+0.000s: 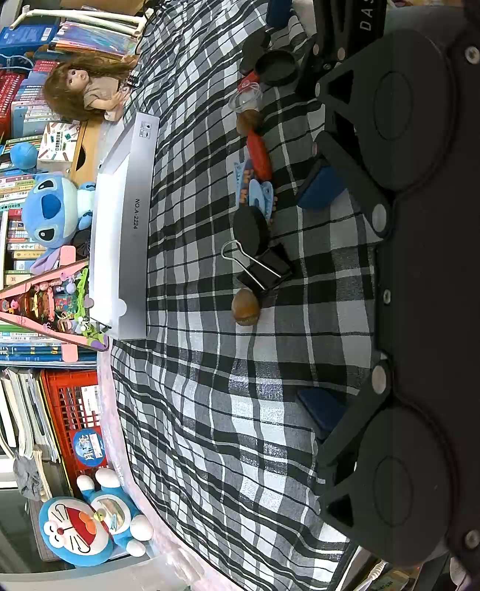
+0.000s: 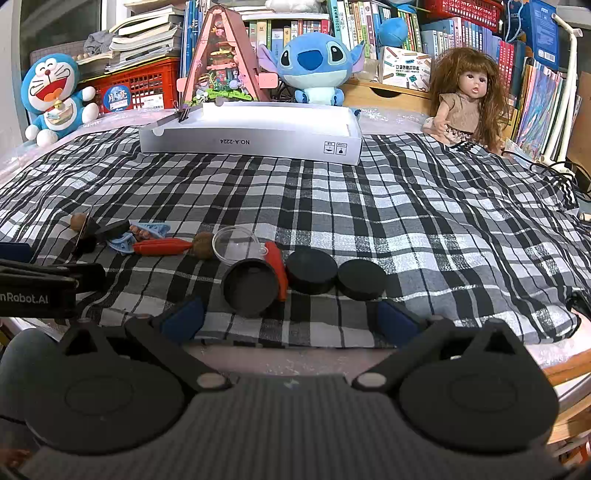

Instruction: Organize rigid objects

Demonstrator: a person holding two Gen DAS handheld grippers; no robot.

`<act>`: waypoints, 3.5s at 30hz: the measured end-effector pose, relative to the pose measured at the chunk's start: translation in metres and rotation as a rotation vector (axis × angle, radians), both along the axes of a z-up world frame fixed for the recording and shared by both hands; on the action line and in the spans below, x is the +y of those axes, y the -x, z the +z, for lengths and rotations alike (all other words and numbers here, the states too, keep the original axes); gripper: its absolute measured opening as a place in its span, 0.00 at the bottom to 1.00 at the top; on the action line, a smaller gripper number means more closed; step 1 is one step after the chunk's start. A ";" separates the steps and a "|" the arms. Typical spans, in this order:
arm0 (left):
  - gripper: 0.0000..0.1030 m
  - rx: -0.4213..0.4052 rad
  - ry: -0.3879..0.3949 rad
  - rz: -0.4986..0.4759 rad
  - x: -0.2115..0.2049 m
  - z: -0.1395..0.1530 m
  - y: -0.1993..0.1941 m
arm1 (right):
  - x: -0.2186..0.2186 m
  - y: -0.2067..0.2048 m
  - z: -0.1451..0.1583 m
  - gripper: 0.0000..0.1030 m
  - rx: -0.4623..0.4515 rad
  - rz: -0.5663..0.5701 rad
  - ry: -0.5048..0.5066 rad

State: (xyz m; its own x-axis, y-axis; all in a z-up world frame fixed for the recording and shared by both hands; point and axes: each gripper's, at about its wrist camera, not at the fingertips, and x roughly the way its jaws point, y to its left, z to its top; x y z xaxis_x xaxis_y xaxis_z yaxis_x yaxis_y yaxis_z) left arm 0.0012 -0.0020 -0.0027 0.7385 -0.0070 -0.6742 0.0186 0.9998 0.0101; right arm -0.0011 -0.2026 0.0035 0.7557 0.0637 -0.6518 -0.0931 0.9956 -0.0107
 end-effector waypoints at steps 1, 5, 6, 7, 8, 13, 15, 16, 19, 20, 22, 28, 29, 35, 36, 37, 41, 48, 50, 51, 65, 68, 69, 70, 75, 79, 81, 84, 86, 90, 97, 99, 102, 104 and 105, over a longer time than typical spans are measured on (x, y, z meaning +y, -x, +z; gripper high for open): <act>1.00 0.000 0.000 0.000 0.000 0.000 0.000 | 0.000 0.000 0.000 1.00 0.000 0.000 0.000; 1.00 0.001 0.000 0.000 0.000 0.001 0.000 | 0.000 0.000 0.000 1.00 0.000 0.000 0.001; 1.00 0.001 0.000 0.000 0.000 0.000 0.000 | 0.000 0.000 0.000 1.00 0.000 0.000 0.001; 1.00 0.001 0.000 -0.001 0.000 0.001 0.000 | 0.000 0.000 0.000 1.00 0.000 0.000 0.001; 1.00 0.001 0.000 -0.001 0.000 0.001 0.000 | 0.000 0.000 0.000 1.00 0.000 0.000 0.001; 1.00 0.002 0.000 0.000 0.000 0.002 -0.001 | 0.000 0.000 0.000 1.00 0.000 0.000 0.001; 1.00 0.002 0.000 -0.001 0.000 0.002 -0.001 | 0.000 0.000 0.000 1.00 0.000 0.000 0.001; 1.00 0.002 0.000 -0.001 0.000 0.002 -0.001 | 0.000 0.000 0.000 1.00 0.000 0.000 0.001; 1.00 0.002 -0.001 -0.001 0.000 0.002 -0.001 | 0.000 0.000 0.000 1.00 0.000 0.000 0.001; 1.00 0.002 -0.001 -0.001 0.000 0.002 -0.001 | 0.000 0.000 0.000 1.00 0.000 0.000 0.002; 1.00 0.002 0.000 -0.001 0.000 0.002 -0.001 | 0.000 0.000 0.000 1.00 0.000 0.000 0.001; 1.00 0.002 0.000 -0.001 0.000 0.002 -0.001 | 0.000 0.000 0.000 1.00 0.000 0.000 0.002; 1.00 0.002 -0.001 -0.001 0.000 0.002 -0.001 | 0.000 0.000 0.000 1.00 0.000 0.000 0.002; 1.00 0.002 -0.001 -0.001 0.000 0.002 -0.001 | 0.000 0.000 0.000 1.00 0.000 0.000 0.002; 1.00 0.002 -0.001 -0.001 0.000 0.002 -0.001 | 0.000 0.000 0.000 1.00 0.000 0.000 0.002; 1.00 0.002 -0.001 -0.001 0.000 0.002 -0.001 | 0.000 0.000 0.000 1.00 0.000 0.000 0.002; 1.00 0.001 -0.001 -0.001 0.000 0.002 -0.001 | 0.000 0.000 0.000 1.00 0.000 0.000 0.002; 1.00 0.002 -0.001 -0.001 0.000 0.002 -0.001 | 0.000 0.000 -0.001 1.00 -0.001 0.000 0.003; 1.00 0.001 -0.001 -0.001 0.000 0.002 -0.001 | 0.000 0.000 -0.001 1.00 -0.001 0.000 0.002; 1.00 0.001 -0.001 -0.001 0.000 0.002 -0.001 | 0.000 0.000 -0.001 1.00 -0.001 0.000 0.003; 1.00 0.001 -0.002 -0.002 0.000 0.002 0.000 | -0.001 0.000 -0.001 1.00 -0.001 -0.001 0.003; 1.00 -0.004 -0.003 -0.004 0.000 0.002 0.000 | 0.001 0.001 -0.001 1.00 0.003 -0.003 0.002; 1.00 -0.008 -0.003 -0.006 -0.001 0.002 0.001 | -0.004 -0.001 -0.005 1.00 0.003 -0.004 0.003; 1.00 -0.012 -0.003 -0.007 -0.002 0.001 0.002 | -0.005 -0.003 -0.006 1.00 0.003 -0.005 0.001; 1.00 -0.013 -0.003 -0.005 -0.004 0.001 0.003 | -0.003 -0.004 -0.004 1.00 0.004 -0.001 -0.003; 0.95 -0.013 0.006 -0.021 -0.002 0.004 0.003 | -0.001 0.002 0.001 1.00 -0.010 0.011 -0.002; 0.89 -0.019 0.015 -0.037 -0.001 0.006 0.004 | -0.002 0.004 0.003 1.00 -0.026 0.022 -0.010; 0.75 -0.027 0.019 -0.060 -0.001 0.010 0.006 | -0.002 0.008 0.009 0.97 -0.058 0.044 -0.024; 0.63 -0.040 0.030 -0.075 -0.002 0.014 0.008 | 0.000 0.011 0.012 0.91 -0.086 0.061 -0.022; 0.46 -0.059 0.065 -0.102 -0.003 0.021 0.009 | 0.005 0.018 0.017 0.80 -0.137 0.086 -0.029; 0.43 -0.103 0.054 -0.132 -0.005 0.026 0.003 | 0.011 0.018 0.016 0.67 -0.136 0.124 -0.017; 0.43 -0.100 0.047 -0.139 -0.005 0.024 -0.004 | 0.013 0.017 0.015 0.62 -0.132 0.132 -0.013; 0.36 -0.059 0.070 -0.132 -0.003 0.019 -0.013 | 0.014 0.015 0.012 0.47 -0.116 0.135 -0.008; 0.33 -0.050 0.071 -0.127 -0.002 0.016 -0.014 | 0.015 0.014 0.010 0.38 -0.104 0.137 -0.008; 0.29 -0.051 0.065 -0.124 -0.002 0.015 -0.014 | 0.015 0.015 0.010 0.38 -0.103 0.140 -0.006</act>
State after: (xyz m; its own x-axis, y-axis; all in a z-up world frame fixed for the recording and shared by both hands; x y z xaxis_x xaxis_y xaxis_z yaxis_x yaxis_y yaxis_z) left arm 0.0153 -0.0037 0.0121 0.7624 -0.1424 -0.6312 0.1431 0.9884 -0.0501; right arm -0.0161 -0.1879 0.0132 0.8020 0.1767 -0.5706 -0.2293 0.9731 -0.0210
